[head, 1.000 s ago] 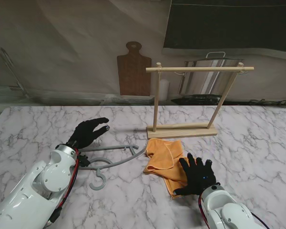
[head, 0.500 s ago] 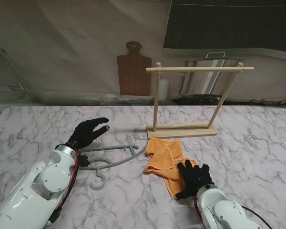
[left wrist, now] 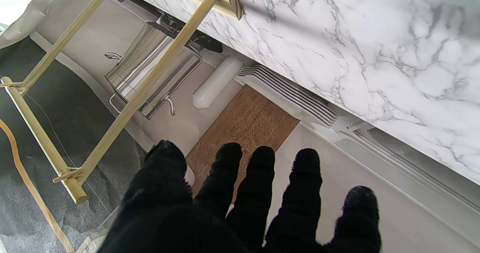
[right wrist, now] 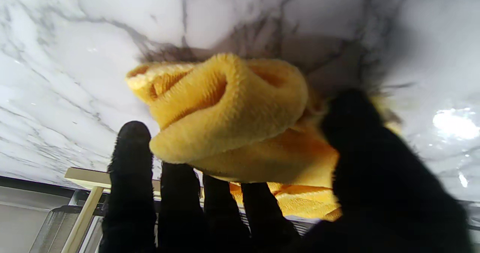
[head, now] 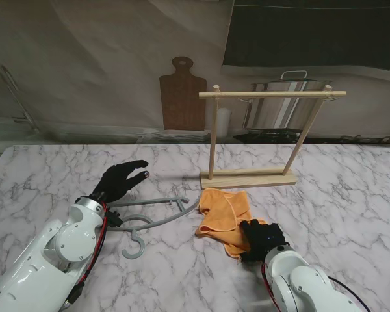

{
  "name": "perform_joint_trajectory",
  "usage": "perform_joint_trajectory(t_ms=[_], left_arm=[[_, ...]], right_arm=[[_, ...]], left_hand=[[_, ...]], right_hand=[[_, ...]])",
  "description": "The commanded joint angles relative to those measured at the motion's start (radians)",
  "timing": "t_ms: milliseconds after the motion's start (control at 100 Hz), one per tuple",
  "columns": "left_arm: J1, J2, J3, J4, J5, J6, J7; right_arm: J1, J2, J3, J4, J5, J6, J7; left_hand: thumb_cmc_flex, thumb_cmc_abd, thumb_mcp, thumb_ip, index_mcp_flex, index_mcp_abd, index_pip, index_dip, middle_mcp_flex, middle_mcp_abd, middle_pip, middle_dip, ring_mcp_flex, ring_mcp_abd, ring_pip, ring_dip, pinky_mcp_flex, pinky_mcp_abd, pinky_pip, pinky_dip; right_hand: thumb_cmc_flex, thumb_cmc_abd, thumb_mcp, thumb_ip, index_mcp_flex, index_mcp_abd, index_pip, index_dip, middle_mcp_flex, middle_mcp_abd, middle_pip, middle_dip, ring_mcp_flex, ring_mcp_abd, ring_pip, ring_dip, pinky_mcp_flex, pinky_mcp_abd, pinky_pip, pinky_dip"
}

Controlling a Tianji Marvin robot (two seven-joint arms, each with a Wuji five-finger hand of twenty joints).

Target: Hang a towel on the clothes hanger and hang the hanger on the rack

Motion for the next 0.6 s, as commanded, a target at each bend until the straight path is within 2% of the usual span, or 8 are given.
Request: perform_joint_trajectory(t_ms=[0,230,290,350,410,430,490,590], left_arm=[[0.001,-0.002,0.002,-0.004,-0.002,0.003,-0.015],[0.001,-0.001,0.003,-0.003,-0.001,0.001,-0.015],[0.001,-0.002,0.002,-0.003,-0.001,0.001,-0.015],[0.001,-0.002,0.002,-0.003,-0.001,0.000,-0.014],[0.001,-0.002,0.002,-0.003,-0.001,-0.001,-0.013],[0.001,-0.002,0.002,-0.003,0.000,-0.001,-0.013],[0.001,-0.002,0.001,-0.003,0.001,-0.001,-0.011],[0.003,-0.002,0.001,-0.005,0.001,0.000,-0.010]], right_arm=[[-0.017,0.002,-0.015,0.049,0.015,-0.004,0.006],[-0.017,-0.006,-0.024,0.074,0.042,-0.002,-0.099],[-0.019,-0.009,-0.024,0.080,0.046,-0.002,-0.127],[-0.019,-0.011,-0.024,0.086,0.052,-0.004,-0.154],[-0.020,-0.015,-0.024,0.092,0.064,-0.004,-0.182],[-0.020,-0.016,-0.023,0.093,0.068,-0.004,-0.188],[-0.024,-0.018,-0.020,0.090,0.078,-0.006,-0.196],[-0.037,-0.020,-0.005,0.073,0.094,-0.014,-0.197]], left_hand=[[0.002,0.061,-0.014,-0.023,0.003,-0.007,0.006,0.000,0.008,-0.020,0.004,0.010,-0.003,-0.010,-0.005,0.012,-0.011,0.010,0.126,0.014],[0.003,0.060,-0.014,-0.023,0.003,-0.006,0.006,0.001,0.007,-0.018,0.005,0.010,-0.002,-0.009,-0.004,0.012,-0.010,0.009,0.121,0.016],[0.003,0.059,-0.014,-0.023,0.003,-0.007,0.006,0.001,0.008,-0.019,0.005,0.010,-0.002,-0.010,-0.004,0.012,-0.010,0.010,0.120,0.016],[0.003,0.059,-0.014,-0.023,0.003,-0.007,0.006,0.001,0.008,-0.019,0.005,0.010,-0.002,-0.011,-0.004,0.012,-0.009,0.008,0.119,0.016],[0.003,0.059,-0.014,-0.023,0.003,-0.006,0.006,0.001,0.008,-0.020,0.005,0.010,-0.002,-0.011,-0.004,0.012,-0.010,0.009,0.118,0.017],[0.003,0.059,-0.014,-0.023,0.003,-0.005,0.006,0.001,0.008,-0.020,0.005,0.010,-0.001,-0.011,-0.004,0.012,-0.009,0.009,0.118,0.017],[0.004,0.059,-0.014,-0.023,0.004,-0.007,0.006,0.001,0.008,-0.020,0.005,0.010,-0.002,-0.010,-0.004,0.012,-0.009,0.009,0.117,0.017],[0.003,0.059,-0.014,-0.023,0.003,-0.006,0.006,0.001,0.009,-0.020,0.006,0.010,-0.002,-0.010,-0.004,0.012,-0.008,0.009,0.116,0.018]], right_hand=[[0.115,0.017,0.107,0.059,0.049,-0.019,0.048,0.010,0.078,-0.050,0.104,0.046,0.183,-0.122,0.215,0.097,0.055,-0.045,0.051,0.025],[0.164,0.000,0.304,0.037,0.214,-0.071,0.178,-0.034,0.345,-0.090,0.246,0.149,0.440,-0.181,0.365,0.192,0.309,-0.157,0.177,0.034],[0.212,-0.037,0.316,-0.054,0.264,-0.100,0.235,-0.053,0.463,-0.107,0.257,0.222,0.527,-0.215,0.430,0.235,0.388,-0.188,0.226,0.051],[0.248,-0.065,0.334,-0.081,0.310,-0.131,0.283,-0.062,0.571,-0.127,0.266,0.282,0.599,-0.244,0.488,0.267,0.453,-0.209,0.268,0.073],[0.266,-0.073,0.357,-0.088,0.357,-0.152,0.336,-0.075,0.657,-0.146,0.302,0.325,0.657,-0.269,0.568,0.306,0.507,-0.212,0.313,0.099],[0.268,-0.074,0.363,-0.090,0.360,-0.157,0.390,-0.128,0.673,-0.147,0.315,0.334,0.662,-0.275,0.606,0.320,0.522,-0.214,0.322,0.114],[0.268,-0.072,0.378,-0.090,0.375,-0.165,0.511,-0.182,0.703,-0.146,0.363,0.369,0.668,-0.298,0.735,0.346,0.562,-0.216,0.364,0.139],[0.266,-0.028,0.395,-0.083,0.381,-0.154,0.637,-0.199,0.691,-0.126,0.450,0.471,0.675,-0.338,0.908,0.373,0.577,-0.181,0.406,0.154]])
